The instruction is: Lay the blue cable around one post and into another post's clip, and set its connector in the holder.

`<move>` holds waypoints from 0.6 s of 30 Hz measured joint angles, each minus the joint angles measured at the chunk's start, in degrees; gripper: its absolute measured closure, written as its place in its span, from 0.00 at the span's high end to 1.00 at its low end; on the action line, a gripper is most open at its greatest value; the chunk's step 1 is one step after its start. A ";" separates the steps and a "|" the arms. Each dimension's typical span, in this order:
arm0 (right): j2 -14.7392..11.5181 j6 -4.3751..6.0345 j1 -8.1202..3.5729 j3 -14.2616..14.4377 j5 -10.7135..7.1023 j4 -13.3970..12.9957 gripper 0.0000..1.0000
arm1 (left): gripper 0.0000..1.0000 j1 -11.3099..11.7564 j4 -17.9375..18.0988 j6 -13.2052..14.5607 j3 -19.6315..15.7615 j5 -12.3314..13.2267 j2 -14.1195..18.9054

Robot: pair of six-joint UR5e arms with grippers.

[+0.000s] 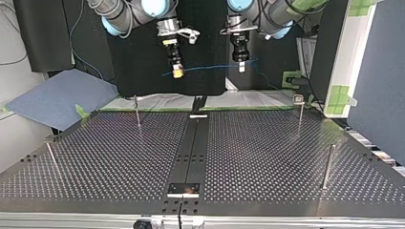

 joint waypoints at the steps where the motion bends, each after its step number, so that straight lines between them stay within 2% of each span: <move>1: -0.42 0.28 -0.02 -0.09 0.09 0.41 0.00 | 0.00 0.10 -0.47 -0.22 0.02 0.41 0.44; 4: -1.78 0.94 -0.10 -0.44 0.25 1.78 0.00 | 0.00 0.39 -1.74 -0.64 0.04 1.37 1.75; 8: -4.00 1.17 -0.33 -1.20 0.22 3.76 0.00 | 0.00 0.70 -4.01 -1.87 0.03 1.74 3.99; 14: -6.89 0.76 -0.59 -3.09 -0.03 5.65 0.00 | 0.00 1.04 -6.95 -0.79 0.03 -0.15 7.05; 18: -8.69 -0.20 -0.87 -4.80 -0.15 7.34 0.00 | 0.00 1.97 -7.92 -0.28 0.05 -0.36 8.97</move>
